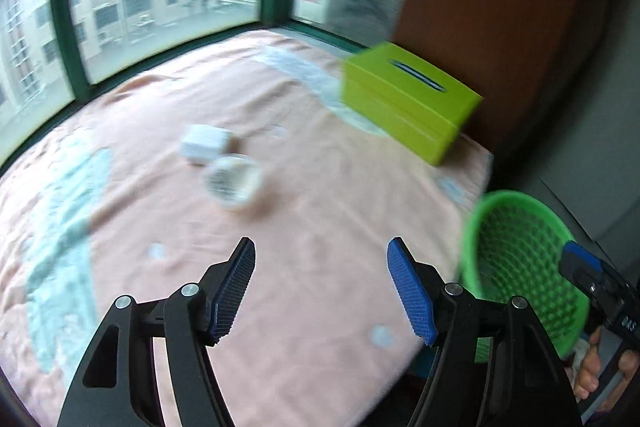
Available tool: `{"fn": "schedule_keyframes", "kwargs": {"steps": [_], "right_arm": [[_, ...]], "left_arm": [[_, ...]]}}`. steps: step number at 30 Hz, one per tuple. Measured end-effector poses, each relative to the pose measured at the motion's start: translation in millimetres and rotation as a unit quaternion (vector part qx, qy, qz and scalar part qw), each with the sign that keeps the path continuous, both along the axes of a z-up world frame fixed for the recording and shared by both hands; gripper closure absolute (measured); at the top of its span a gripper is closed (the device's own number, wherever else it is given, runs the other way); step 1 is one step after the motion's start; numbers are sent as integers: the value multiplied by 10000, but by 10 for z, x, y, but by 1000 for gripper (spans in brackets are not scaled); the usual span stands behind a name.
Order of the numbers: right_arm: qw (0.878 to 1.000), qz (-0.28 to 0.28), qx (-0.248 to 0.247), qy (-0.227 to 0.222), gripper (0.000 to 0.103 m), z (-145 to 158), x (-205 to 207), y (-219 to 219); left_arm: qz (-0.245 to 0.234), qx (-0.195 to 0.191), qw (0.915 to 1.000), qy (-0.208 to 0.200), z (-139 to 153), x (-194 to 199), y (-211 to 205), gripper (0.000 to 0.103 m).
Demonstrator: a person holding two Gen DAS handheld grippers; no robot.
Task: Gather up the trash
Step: 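Grasp the labeled clear food cup with the right gripper while the left approaches the foam block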
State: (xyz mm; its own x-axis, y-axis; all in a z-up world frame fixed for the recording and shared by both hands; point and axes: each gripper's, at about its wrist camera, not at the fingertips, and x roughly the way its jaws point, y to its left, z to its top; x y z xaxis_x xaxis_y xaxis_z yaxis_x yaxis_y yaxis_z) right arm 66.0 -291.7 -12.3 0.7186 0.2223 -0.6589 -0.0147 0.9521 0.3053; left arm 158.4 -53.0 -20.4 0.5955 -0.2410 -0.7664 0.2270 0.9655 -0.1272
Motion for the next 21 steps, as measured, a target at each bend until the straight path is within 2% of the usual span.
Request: {"fn": "schedule_keyframes", "kwargs": {"steps": [9, 13, 15, 21], "right_arm": [[9964, 802, -206, 167, 13, -106, 550, 718], [9919, 1201, -358, 198, 13, -153, 842, 1115], [9891, 1392, -434, 225, 12, -184, 998, 1319], [9798, 1840, -723, 296, 11, -336, 1355, 1782]], "left_arm": [[766, 152, 9969, -14, 64, 338, 772, 37], [989, 180, 9949, 50, 32, 486, 985, 37], [1084, 196, 9939, 56, 21, 539, 1061, 32], [1325, 97, 9911, 116, -20, 721, 1351, 32]]}}
